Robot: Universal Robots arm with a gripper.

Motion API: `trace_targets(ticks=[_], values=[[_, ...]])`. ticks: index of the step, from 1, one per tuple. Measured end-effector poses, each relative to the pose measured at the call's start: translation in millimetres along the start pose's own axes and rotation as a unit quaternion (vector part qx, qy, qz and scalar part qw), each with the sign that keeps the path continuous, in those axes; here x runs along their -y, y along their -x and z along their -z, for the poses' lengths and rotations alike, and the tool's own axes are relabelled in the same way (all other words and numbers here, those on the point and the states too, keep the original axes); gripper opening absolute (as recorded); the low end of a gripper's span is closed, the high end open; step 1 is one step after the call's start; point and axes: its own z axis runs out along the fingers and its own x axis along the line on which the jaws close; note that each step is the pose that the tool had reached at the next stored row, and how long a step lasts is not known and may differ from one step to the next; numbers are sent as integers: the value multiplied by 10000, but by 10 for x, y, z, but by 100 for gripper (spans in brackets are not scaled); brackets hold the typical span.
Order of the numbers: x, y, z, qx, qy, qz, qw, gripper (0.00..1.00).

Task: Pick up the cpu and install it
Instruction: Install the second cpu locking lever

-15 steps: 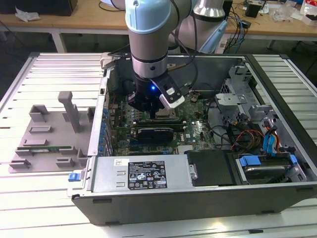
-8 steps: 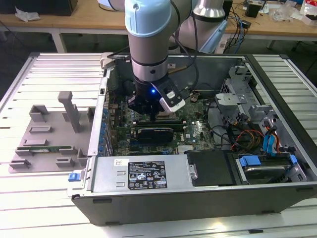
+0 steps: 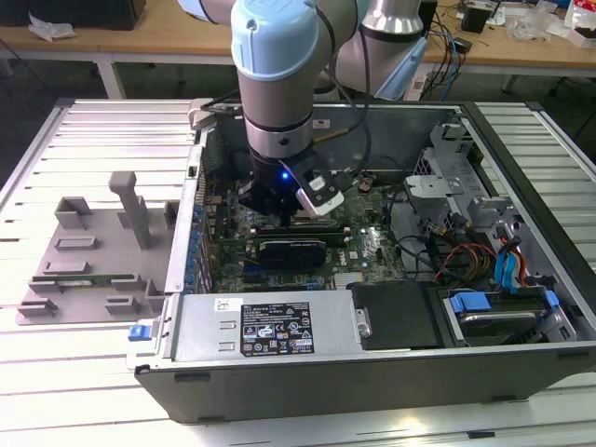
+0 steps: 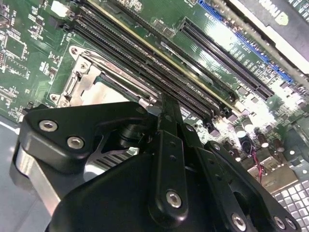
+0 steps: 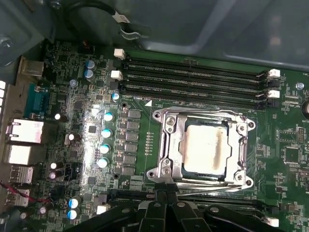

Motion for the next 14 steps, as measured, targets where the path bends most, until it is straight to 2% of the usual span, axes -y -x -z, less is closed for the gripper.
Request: trace_targets(ticks=[3, 5, 6, 13, 14], values=[[3, -10, -28, 13, 25, -88, 10000, 11], [5, -14, -32, 24, 72, -143, 9999, 11], [13, -15, -32, 30, 78, -186, 9998, 11], [112, -25, -19, 50, 77, -329, 9994, 11], [112, -32, -19, 57, 121, -334, 9994, 11]])
